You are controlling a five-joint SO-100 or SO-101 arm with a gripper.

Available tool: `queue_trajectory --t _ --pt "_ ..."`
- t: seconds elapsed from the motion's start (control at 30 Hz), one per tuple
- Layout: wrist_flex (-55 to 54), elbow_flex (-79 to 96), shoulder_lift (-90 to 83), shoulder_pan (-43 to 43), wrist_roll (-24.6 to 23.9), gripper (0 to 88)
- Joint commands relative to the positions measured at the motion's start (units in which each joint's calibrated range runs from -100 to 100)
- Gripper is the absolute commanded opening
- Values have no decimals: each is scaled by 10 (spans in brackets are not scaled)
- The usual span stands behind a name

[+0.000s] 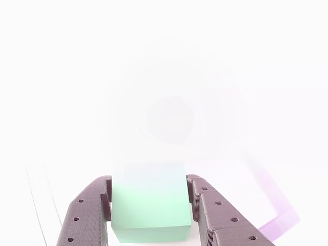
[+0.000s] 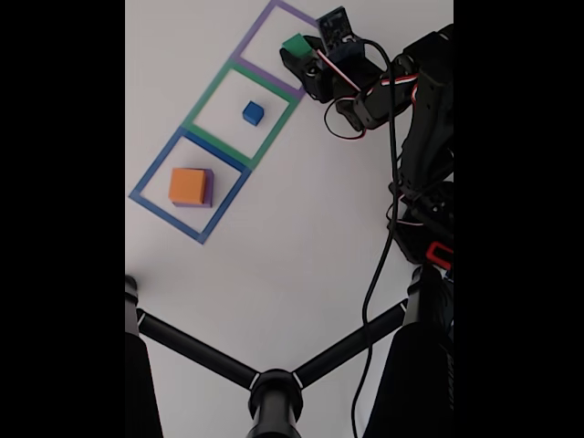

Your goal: Tower of hanoi

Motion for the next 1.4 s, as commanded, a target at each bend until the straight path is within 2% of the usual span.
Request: queue_trajectory --t 0.0,0.1,0.37,0.57,0.83,1.03,1.37 --pt "77 7 -113 -15 0 92" --pt "200 7 -216 -20 0 92" --pt "707 -96 -516 -32 0 89" --pt "1010 -315 -549 -65 0 85" --pt "1294 -591 -528 -124 0 84" --pt "1400 -700 -520 -197 0 83" --pt "1400 -720 -514 -320 0 81"
